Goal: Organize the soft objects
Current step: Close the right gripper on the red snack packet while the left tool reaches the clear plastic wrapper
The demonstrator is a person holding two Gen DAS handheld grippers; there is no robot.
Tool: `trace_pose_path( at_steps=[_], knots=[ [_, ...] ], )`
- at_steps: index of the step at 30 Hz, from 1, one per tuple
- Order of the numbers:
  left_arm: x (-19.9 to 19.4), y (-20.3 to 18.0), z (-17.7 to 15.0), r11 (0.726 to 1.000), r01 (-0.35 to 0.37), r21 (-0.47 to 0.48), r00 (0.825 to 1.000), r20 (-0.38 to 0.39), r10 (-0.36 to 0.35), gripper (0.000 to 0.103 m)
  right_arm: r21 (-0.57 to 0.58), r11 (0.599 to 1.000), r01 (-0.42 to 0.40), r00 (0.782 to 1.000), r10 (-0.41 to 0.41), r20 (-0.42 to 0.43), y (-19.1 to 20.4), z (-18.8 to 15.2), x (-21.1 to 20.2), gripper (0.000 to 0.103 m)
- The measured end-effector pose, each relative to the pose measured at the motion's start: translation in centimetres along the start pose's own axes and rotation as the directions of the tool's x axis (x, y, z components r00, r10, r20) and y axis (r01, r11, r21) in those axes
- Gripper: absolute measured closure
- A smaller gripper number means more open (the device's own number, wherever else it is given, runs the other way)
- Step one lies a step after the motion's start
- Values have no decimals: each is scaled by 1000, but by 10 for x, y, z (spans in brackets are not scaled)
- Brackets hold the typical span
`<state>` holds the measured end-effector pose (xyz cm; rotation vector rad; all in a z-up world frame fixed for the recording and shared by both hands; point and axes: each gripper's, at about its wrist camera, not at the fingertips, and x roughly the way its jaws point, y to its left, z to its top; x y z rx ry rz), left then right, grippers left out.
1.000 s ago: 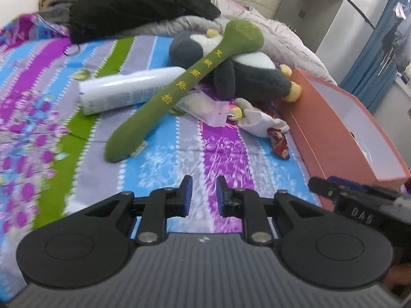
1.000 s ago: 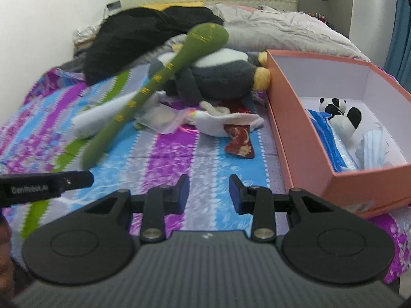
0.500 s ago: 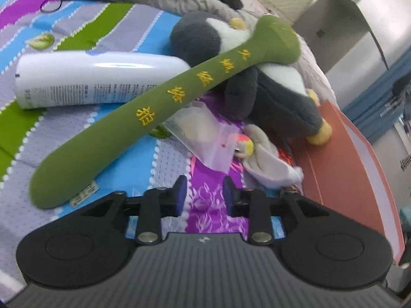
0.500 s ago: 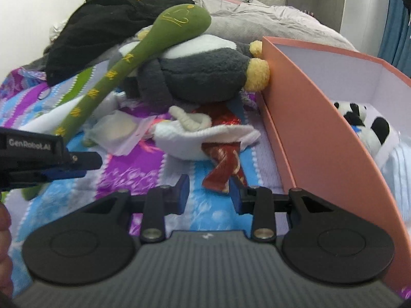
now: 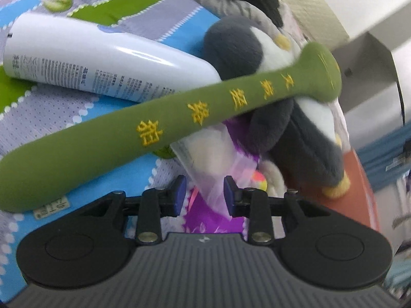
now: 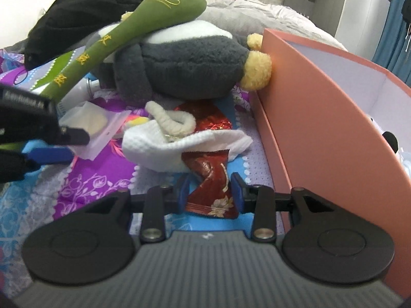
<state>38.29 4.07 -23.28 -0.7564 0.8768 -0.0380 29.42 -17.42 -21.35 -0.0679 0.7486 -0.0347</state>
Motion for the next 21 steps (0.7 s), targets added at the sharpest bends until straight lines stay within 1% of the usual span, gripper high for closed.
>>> trace_pose_path(
  at_steps=[3,5,6,9,12,16,21],
  knots=[
    [3,1,3,999,-2,-53,1000,2,2,68,-22,1000,-3,1000,3,-8,1,0,0,66],
    [3,0,4,999,-10,-50,1000,5,10,79,-25,1000,-5,1000,5,-11,1,0,0,69],
    [3,-1,3,999,-19,-43,1000,1,19,86,-25,1000,-6,1000,6,-12,1,0,-1,71],
    [-2,-3,0,1000,-19,-18,1000,-5,19,93,-25,1000,-2,1000,2,-10,1,0,-5,72],
    [-12,-3,-5,1000,-9,4,1000,-12,9,96,-28,1000,-3,1000,2,-12,2,-2,-11,73],
    [-27,3,-13,1000,20,-8,999,-46,-21,97,-26,1000,-3,1000,3,-20,1,-7,-22,73],
    [-57,9,-28,999,38,18,997,-66,-36,97,-31,999,-18,999,17,-39,1,-18,-41,73]
  ],
)
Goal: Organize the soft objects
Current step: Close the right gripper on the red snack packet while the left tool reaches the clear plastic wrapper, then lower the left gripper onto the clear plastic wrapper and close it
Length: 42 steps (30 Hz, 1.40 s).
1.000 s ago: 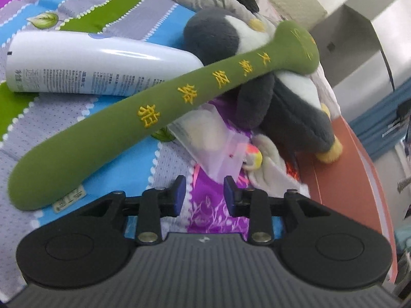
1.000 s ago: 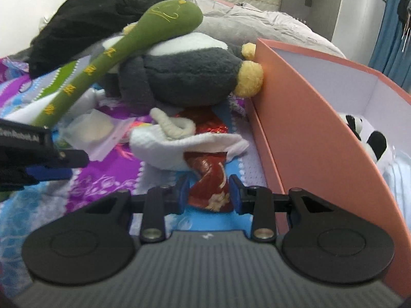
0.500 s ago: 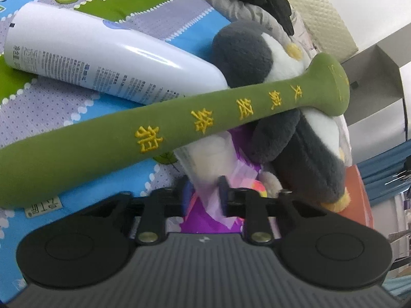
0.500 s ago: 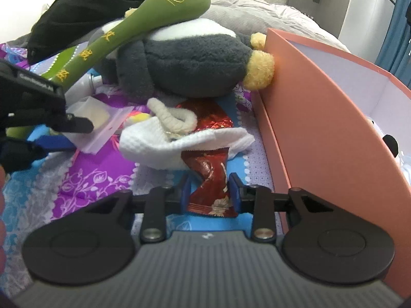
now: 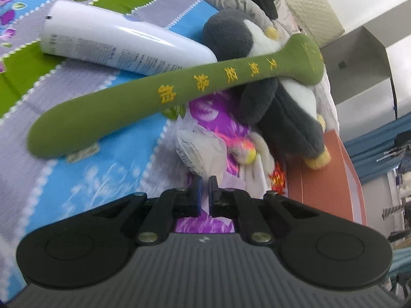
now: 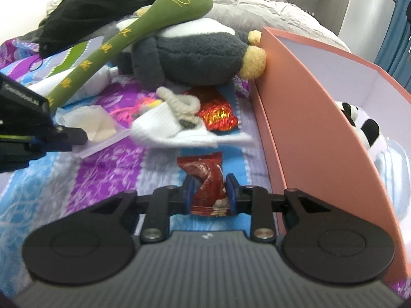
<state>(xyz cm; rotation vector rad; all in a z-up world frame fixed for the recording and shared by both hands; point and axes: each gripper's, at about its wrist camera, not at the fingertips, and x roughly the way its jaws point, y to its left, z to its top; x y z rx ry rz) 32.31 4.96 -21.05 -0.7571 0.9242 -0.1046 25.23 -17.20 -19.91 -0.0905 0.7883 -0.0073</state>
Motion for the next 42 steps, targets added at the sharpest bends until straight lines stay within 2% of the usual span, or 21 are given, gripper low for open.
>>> trace_pose_path(
  at_steps=[10,13,20,23,24,26,27,28,32,36,38,40,42],
  knots=[
    [-52,15,-38,994,14,108,996,-86,-5,97,-8,997,-77,996,76,-40,7,-25,-41,73],
    [-69,20,-46,982,-5,187,995,-93,23,97,0,995,-99,993,98,-59,11,-32,-52,73],
    [-87,43,-54,967,-49,250,991,-111,79,97,24,984,-175,980,176,-88,21,-48,-66,72],
    [-90,47,-58,953,-77,293,988,-109,113,95,20,984,-179,979,181,-93,24,-47,-65,67],
    [-91,47,-61,945,-92,315,986,-105,131,90,25,981,-192,976,194,-95,23,-46,-65,61],
    [-93,44,-65,921,-124,371,983,-80,165,73,34,976,-215,971,218,-100,20,-44,-64,56],
    [-94,42,-67,908,-133,397,983,-65,173,60,37,974,-225,969,227,-99,18,-42,-64,53],
    [-96,40,-68,897,-135,420,984,-53,173,54,36,973,-230,968,232,-97,16,-41,-63,51],
    [-99,30,-70,855,-148,497,983,-20,182,54,5,969,-248,964,248,-100,10,-36,-58,51],
    [-97,19,-71,806,-167,568,981,16,193,52,38,951,-306,941,309,-137,1,-33,-45,52],
    [-94,12,-71,764,-176,620,979,27,203,52,53,940,-337,928,341,-152,0,-33,-41,55],
    [-93,5,-71,711,-184,679,976,44,211,52,40,935,-353,921,354,-162,2,-33,-40,60],
    [-91,-1,-72,648,-181,740,975,50,215,52,17,931,-365,914,362,-182,6,-35,-38,61]
  ],
)
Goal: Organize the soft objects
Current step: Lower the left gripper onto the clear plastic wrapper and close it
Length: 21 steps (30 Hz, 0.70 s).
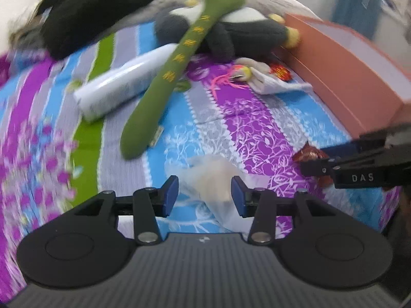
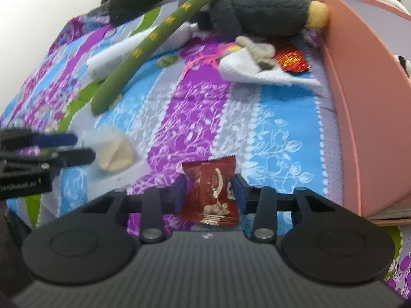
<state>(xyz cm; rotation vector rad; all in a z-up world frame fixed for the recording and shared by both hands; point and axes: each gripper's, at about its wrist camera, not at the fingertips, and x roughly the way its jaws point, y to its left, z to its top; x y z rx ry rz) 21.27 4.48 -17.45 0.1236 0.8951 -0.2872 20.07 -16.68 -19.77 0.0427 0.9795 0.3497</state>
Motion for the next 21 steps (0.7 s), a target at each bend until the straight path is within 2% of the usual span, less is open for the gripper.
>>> trace_pose_path(
  at_steps=[3,6,11,14,16,21],
  knots=[
    [4,-5,5,996,-25,81,1000,2,25,52,-38,999,4,1000,-4,-5,3,-2,1,62],
    [11,-7,11,995,-19,94,1000,-5,19,52,-45,999,-2,1000,2,0,1,-1,-1,63],
    [25,-14,15,983,-31,180,999,-22,35,52,-34,999,7,1000,-7,8,-3,0,-5,64],
    [39,-11,15,982,-13,190,998,-63,26,51,-23,1000,13,1000,-13,13,-7,1,-8,64],
    [44,-9,13,979,1,202,997,-75,14,46,-17,1000,21,1000,-21,14,-10,2,-7,64],
    [48,2,15,988,47,148,994,-102,-32,44,-12,1000,26,1000,-26,13,-15,-1,-3,64]
  ],
)
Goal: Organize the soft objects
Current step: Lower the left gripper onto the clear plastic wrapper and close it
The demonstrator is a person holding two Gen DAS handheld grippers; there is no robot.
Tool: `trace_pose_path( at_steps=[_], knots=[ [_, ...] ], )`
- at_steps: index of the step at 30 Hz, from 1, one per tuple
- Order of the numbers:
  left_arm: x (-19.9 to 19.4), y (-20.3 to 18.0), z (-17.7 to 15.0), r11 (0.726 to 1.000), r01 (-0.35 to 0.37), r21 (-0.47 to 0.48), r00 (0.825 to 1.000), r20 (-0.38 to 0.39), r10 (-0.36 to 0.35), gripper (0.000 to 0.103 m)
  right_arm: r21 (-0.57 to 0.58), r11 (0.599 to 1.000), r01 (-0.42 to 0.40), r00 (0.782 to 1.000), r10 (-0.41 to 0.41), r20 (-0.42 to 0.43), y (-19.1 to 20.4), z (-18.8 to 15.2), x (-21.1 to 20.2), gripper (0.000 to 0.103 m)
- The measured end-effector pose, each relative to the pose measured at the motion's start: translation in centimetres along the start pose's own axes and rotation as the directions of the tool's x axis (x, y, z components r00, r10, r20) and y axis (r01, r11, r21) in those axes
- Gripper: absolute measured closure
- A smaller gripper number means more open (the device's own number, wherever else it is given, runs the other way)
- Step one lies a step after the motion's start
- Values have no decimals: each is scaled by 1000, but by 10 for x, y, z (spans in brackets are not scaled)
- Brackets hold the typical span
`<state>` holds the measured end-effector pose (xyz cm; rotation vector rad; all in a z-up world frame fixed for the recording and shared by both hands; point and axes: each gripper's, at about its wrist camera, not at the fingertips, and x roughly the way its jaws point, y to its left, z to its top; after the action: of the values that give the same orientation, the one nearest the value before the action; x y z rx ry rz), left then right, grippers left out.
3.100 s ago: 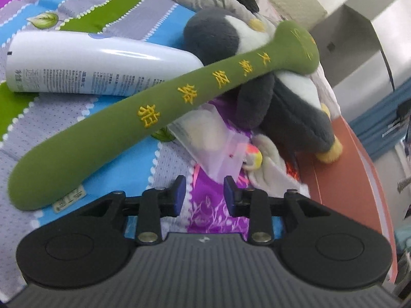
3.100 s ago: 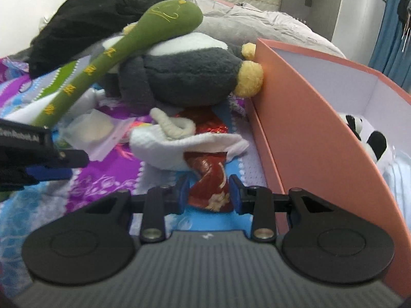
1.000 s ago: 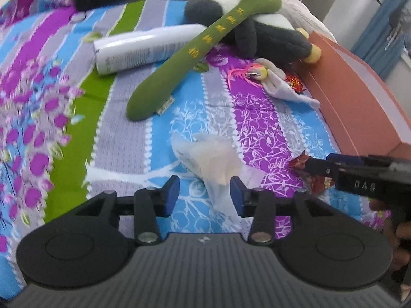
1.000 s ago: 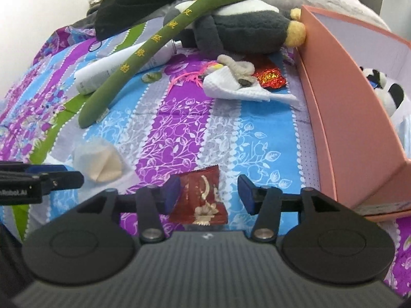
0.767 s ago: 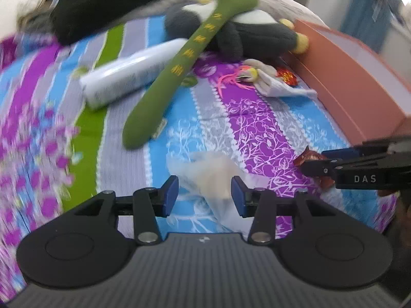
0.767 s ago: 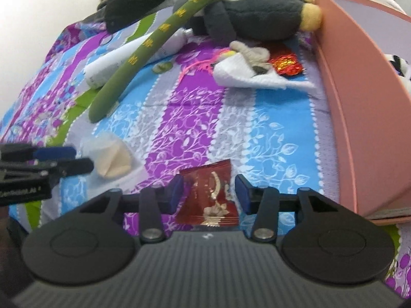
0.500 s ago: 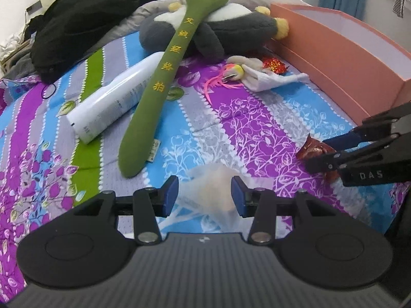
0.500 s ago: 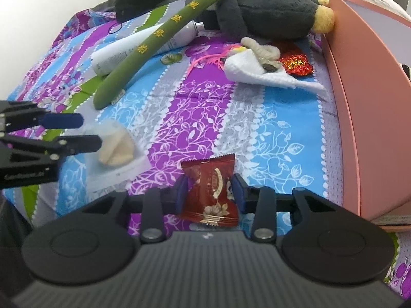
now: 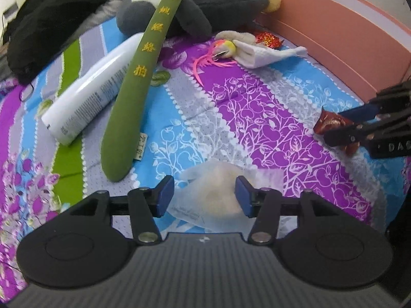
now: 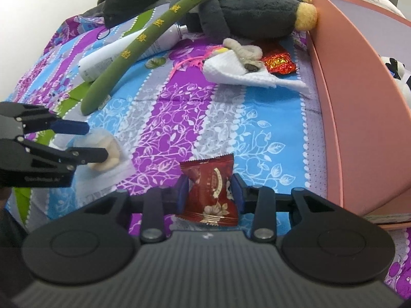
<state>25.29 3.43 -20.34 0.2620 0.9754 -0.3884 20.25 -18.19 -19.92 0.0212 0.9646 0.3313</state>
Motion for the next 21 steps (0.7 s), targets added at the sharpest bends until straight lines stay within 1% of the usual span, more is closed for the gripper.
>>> trace_pose_path(
  at_steps=[3,6,8,12,13,14,16,18,21],
  knots=[
    [3,1,-2,999,37,-37,999,-25,-38,44,-7,1000,6,1000,-6,1,2,-2,2,64],
    [3,1,-4,998,34,-56,999,-20,-35,45,6,1000,6,1000,-6,2,2,-2,3,64],
    [2,0,-6,997,34,-72,999,-11,-35,49,13,1000,4,1000,-4,4,1,-3,3,64],
    [-3,-7,-11,996,8,-85,1000,15,-6,60,14,1000,4,1000,-4,7,0,-3,2,64],
    [-4,-7,-12,995,-2,-101,1000,24,4,66,14,1000,5,1000,-5,8,0,-3,2,64],
    [-5,-8,-14,992,-11,-129,999,34,15,68,14,1000,7,1000,-7,10,1,-4,2,64],
    [-8,-7,-17,984,-22,-177,998,48,31,72,15,1000,15,1000,-15,13,2,-3,0,64],
    [-12,-10,-20,978,-37,-205,997,61,50,74,10,1000,28,999,-28,18,6,-2,-2,64],
    [-19,-11,-21,967,-49,-251,995,74,70,77,22,1000,19,999,-20,34,10,-2,-7,64]
  ],
)
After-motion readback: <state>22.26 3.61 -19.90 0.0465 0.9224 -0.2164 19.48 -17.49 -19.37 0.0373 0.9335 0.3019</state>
